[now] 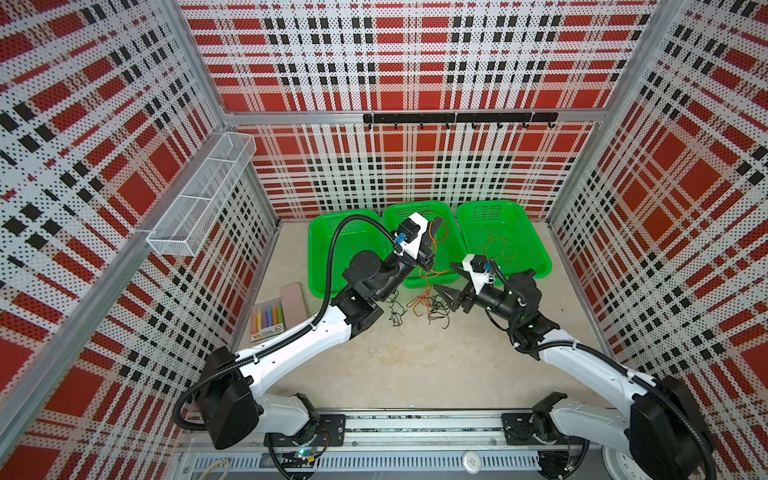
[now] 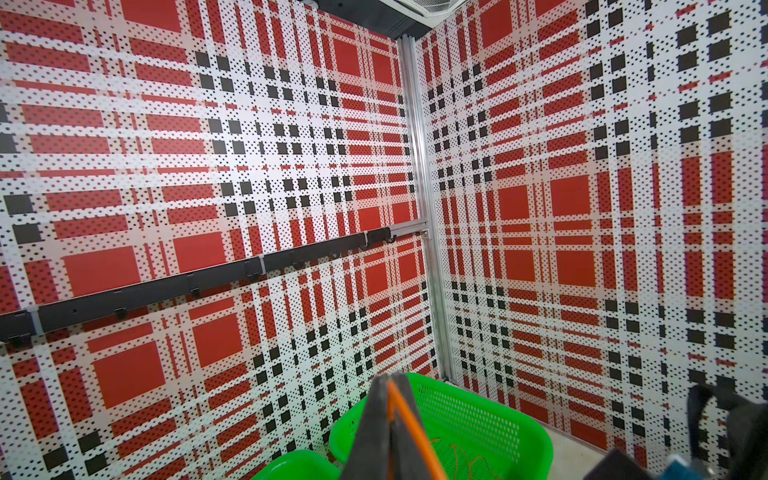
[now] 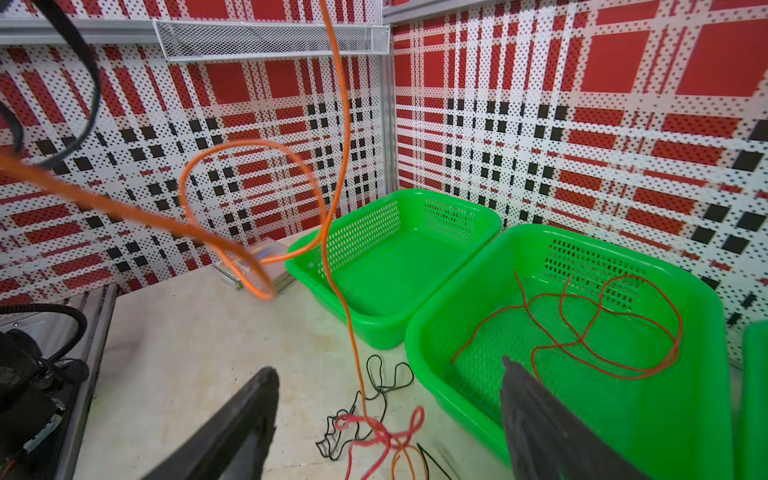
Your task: Untangle the cables
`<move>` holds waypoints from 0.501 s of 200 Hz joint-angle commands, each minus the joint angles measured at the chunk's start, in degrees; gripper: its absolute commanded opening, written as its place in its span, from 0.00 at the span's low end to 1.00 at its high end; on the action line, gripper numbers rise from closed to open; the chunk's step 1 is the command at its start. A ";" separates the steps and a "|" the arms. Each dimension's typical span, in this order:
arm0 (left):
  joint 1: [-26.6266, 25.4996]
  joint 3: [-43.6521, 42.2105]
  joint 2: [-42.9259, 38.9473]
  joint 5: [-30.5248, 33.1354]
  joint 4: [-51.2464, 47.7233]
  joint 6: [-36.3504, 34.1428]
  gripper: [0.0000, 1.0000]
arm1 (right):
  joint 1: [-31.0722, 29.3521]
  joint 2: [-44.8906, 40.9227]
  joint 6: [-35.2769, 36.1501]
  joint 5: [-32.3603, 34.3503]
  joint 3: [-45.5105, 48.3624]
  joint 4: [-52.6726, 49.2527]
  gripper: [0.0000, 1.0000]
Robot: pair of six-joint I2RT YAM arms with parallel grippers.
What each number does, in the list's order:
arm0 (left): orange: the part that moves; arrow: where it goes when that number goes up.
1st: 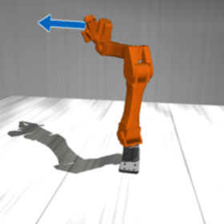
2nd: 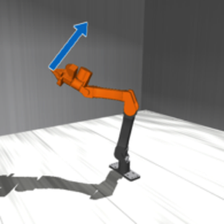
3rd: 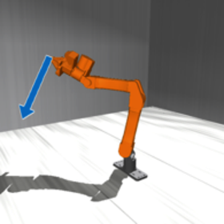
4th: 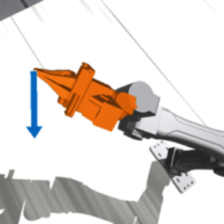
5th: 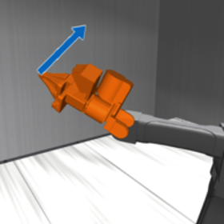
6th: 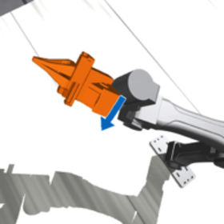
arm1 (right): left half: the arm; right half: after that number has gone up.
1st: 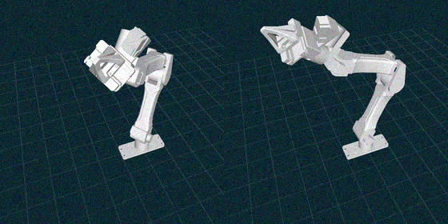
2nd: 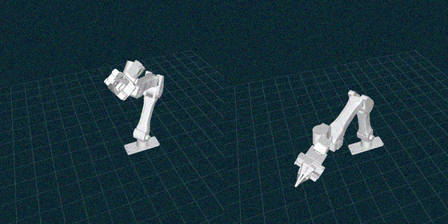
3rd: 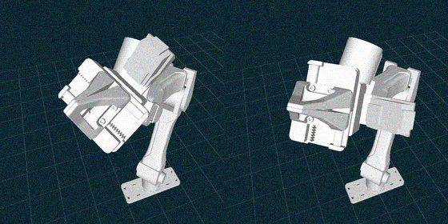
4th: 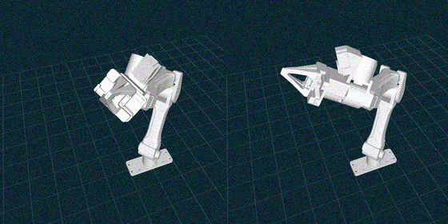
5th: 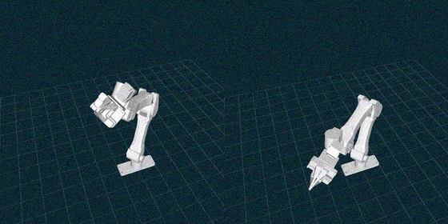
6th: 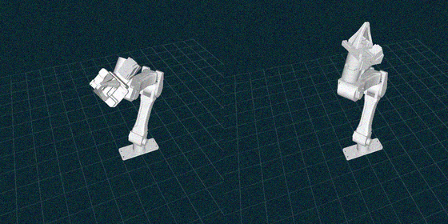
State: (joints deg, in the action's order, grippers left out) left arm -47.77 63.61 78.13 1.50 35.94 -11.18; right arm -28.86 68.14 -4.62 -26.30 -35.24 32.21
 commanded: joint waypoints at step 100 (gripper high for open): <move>-2.94 1.42 -0.87 1.28 0.08 -1.12 0.00 | -1.01 13.21 -9.22 0.45 -5.00 19.28 0.00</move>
State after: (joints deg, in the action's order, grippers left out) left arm -50.26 64.29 78.28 1.93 35.48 -12.03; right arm -29.89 82.17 -13.02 -27.18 -40.23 47.22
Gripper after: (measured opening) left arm 0.048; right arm 0.070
